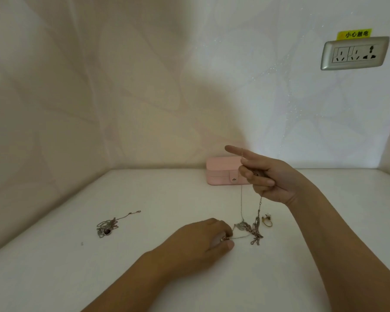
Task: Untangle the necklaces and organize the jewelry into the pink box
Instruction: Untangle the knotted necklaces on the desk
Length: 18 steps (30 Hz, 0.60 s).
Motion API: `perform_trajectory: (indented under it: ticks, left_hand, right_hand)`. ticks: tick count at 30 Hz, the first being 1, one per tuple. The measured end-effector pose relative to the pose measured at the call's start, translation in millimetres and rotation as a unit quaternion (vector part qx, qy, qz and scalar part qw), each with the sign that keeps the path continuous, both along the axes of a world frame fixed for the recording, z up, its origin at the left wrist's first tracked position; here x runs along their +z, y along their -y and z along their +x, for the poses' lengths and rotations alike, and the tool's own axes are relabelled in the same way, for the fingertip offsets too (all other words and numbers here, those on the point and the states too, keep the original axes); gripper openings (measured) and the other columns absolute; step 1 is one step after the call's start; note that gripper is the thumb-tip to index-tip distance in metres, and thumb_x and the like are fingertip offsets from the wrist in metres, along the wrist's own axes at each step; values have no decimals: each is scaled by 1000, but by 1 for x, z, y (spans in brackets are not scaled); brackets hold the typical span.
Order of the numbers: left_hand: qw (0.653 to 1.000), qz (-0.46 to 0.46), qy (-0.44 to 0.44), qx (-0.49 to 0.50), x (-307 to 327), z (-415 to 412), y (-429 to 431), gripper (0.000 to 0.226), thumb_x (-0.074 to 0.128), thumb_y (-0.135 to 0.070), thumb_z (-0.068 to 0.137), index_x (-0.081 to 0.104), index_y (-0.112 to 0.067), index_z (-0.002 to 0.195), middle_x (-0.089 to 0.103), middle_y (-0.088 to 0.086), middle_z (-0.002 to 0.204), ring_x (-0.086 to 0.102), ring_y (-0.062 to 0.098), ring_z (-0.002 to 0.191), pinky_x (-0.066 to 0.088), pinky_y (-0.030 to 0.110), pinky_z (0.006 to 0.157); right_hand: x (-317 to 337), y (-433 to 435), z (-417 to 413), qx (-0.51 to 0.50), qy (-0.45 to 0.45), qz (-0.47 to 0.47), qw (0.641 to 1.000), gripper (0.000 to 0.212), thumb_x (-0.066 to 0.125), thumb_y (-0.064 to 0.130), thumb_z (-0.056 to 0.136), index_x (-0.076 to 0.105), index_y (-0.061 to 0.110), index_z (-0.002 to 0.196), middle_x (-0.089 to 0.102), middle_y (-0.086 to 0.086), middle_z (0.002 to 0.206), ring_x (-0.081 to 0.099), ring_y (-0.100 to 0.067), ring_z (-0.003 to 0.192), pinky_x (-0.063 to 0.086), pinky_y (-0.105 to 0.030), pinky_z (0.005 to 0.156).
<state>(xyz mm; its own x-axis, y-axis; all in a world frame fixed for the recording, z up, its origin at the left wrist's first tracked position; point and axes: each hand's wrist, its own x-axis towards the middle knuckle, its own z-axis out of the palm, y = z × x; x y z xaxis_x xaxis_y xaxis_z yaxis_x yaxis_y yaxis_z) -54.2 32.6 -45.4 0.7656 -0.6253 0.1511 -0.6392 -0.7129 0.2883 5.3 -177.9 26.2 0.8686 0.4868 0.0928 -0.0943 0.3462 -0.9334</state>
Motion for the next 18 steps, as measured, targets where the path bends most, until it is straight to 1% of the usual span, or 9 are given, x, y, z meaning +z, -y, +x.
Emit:
perform_trajectory:
  ticks: [2,3,5,6,9,11,14,16,18]
  left_hand:
    - [1000,19,19,4,4,-4,-2,23,42,-47,96,50,-29,107,53,-13,110,49,6,98,43,28,88]
    - [999,36,36,10,5,-4,-3,23,42,-47,96,51,-27,101,52,-11,108,47,6,97,42,26,84]
    - [994,74,67,42,6,-1,-6,31,40,-49,96,53,-22,92,52,-8,112,45,8,103,39,24,78]
    - [991,87,73,65,5,2,-7,37,36,-50,97,57,-20,89,53,-7,115,46,9,107,38,24,79]
    - [984,91,75,136,6,8,-12,51,30,-47,100,67,-12,95,56,-1,115,49,13,108,41,27,87]
    - [979,86,105,153,6,9,-12,45,32,-43,101,64,-11,98,55,-1,110,49,14,105,38,23,83]
    - [991,8,90,96,6,5,-7,26,43,-33,100,60,-17,111,54,-7,115,48,9,108,31,15,81]
    - [997,3,66,34,3,4,-1,27,43,-25,100,61,-18,119,58,-7,120,52,9,110,33,13,86]
    - [998,12,52,24,-1,4,1,27,41,-23,101,62,-18,118,62,-6,115,56,10,103,35,14,83]
  right_hand:
    - [-2,4,4,-23,-12,-7,1000,39,40,10,95,55,17,131,50,-3,57,24,-1,27,17,-10,27]
    - [-3,5,6,-34,-19,-7,999,39,40,9,96,55,16,131,50,-3,56,24,-1,27,17,-10,27]
    - [-5,8,9,-55,-26,-17,998,37,39,10,98,55,15,131,50,-2,55,23,-1,28,16,-11,29]
    - [-6,8,10,-64,-26,-29,997,37,39,10,98,55,15,131,50,-1,55,23,-1,28,15,-12,29]
    - [-11,5,13,-79,-23,-73,994,35,39,11,99,54,14,131,51,-1,55,22,-2,30,16,-13,29]
    - [-15,0,15,-70,-22,-99,992,35,39,10,99,53,14,131,53,-1,55,22,-2,30,15,-13,29]
    - [-19,-7,15,-58,3,-139,989,35,39,9,99,53,16,131,54,-2,58,22,-3,31,16,-14,30]
    - [-20,-9,14,-66,36,-168,983,34,38,8,100,55,18,128,54,-3,61,22,-4,32,17,-15,32]
    - [-23,-10,15,-93,66,-205,972,31,39,9,100,58,19,123,55,-4,63,24,-5,35,19,-16,34]
